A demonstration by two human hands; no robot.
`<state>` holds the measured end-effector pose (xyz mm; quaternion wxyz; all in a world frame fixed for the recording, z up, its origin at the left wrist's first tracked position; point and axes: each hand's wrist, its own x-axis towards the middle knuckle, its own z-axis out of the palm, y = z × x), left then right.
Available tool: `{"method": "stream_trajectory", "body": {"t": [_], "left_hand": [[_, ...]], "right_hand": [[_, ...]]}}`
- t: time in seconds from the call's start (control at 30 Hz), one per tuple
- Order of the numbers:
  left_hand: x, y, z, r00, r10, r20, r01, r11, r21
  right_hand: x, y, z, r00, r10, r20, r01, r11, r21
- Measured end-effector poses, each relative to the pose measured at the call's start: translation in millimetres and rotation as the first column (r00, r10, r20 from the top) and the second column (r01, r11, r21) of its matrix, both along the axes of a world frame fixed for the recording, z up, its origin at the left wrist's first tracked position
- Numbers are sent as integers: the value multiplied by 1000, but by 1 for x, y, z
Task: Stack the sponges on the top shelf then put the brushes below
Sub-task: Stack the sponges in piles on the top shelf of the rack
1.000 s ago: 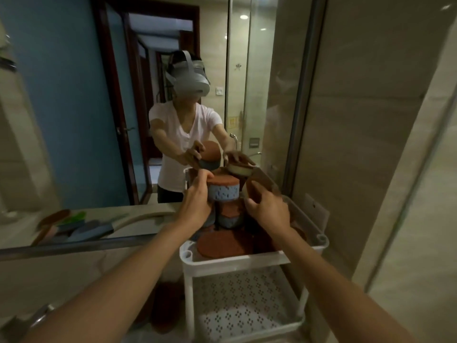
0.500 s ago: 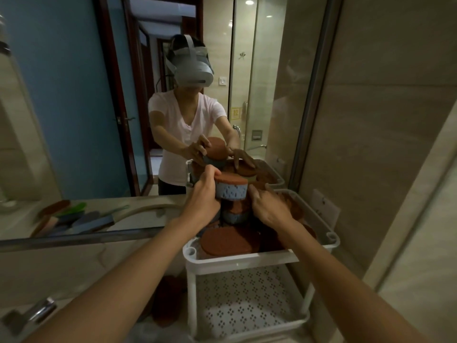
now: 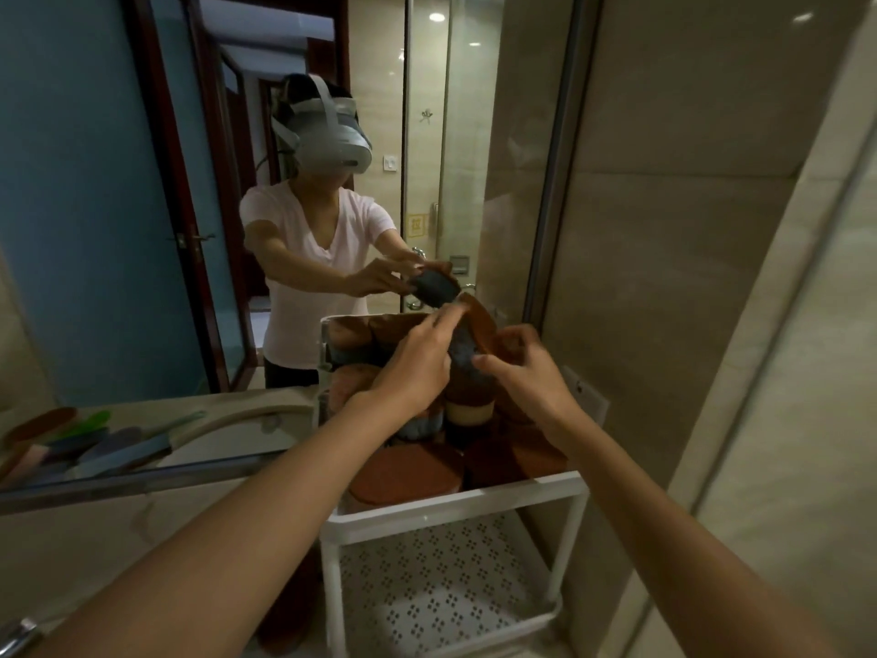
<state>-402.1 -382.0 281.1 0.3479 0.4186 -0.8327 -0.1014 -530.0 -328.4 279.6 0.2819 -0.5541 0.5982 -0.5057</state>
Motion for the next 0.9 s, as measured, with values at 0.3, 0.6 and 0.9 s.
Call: {"method": "stream_trajectory", "body": {"t": [0.3, 0.6, 0.9], "left_hand": [[1, -17, -31, 875, 22, 484, -133, 971, 197], [-2, -14, -35, 778, 33, 628, -170, 972, 161], [-5, -14, -35, 786, 37, 617, -188, 965, 183]], "right_hand": [[-33, -9, -37, 819, -154, -553, 233, 969, 76], [-30, -24, -43, 787, -18, -616, 173, 966, 193], [-26, -35, -30, 690, 125, -713, 205, 911, 358]]}}
